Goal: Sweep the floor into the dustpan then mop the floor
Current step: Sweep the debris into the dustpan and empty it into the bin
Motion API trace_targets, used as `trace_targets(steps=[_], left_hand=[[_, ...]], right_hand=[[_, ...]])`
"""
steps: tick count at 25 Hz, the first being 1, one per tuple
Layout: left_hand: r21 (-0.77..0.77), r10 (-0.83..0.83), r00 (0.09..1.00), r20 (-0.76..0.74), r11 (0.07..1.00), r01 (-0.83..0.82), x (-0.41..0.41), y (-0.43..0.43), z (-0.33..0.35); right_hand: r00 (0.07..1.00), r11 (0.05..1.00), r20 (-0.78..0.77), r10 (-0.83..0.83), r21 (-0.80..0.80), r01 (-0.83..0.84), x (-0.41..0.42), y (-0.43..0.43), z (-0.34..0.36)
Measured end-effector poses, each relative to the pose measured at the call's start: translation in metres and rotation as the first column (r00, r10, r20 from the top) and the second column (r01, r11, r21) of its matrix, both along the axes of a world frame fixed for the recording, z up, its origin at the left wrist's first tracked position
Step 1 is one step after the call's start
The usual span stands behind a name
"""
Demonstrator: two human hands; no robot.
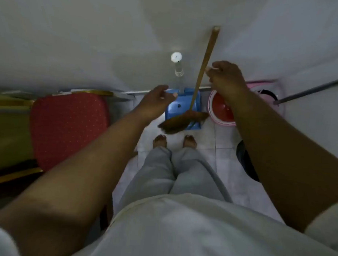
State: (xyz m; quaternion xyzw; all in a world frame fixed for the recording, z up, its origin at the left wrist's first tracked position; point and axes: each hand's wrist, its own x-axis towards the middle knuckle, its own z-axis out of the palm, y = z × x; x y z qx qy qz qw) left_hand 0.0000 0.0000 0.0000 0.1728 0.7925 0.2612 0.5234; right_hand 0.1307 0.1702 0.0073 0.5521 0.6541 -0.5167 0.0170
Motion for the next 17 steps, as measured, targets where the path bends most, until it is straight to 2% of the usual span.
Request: trace_targets(steps=[5, 8, 10, 17], left_hand=[[0.035, 0.081, 0.997, -0.013, 0.996, -0.081, -0.034, 0.049, -0.039], [0.047, 0.071, 0.997, -0.033, 0.996, -0.069, -0.043, 0.075, -0.061], [0.096, 0.041, 0.996, -0.075, 0.995, -0.034, -0.046, 0.091, -0.068], [0.134, 0.018, 0.961, -0.278, 0.991, 0.020, -0.032, 0.097, -0.084]], right_hand=[[1.000, 1.000, -0.018, -0.005, -0.021, 0.004, -0.027, 0.015, -0.017], [0.989, 0.995, -0.115, -0.090, -0.042, 0.086, -0.031, 0.016, -0.028], [0.990, 0.998, -0.130, -0.057, 0.004, 0.058, -0.032, 0.018, -0.037], [0.998, 0.992, -0.021, 0.057, 0.117, -0.054, -0.028, 0.009, -0.058]])
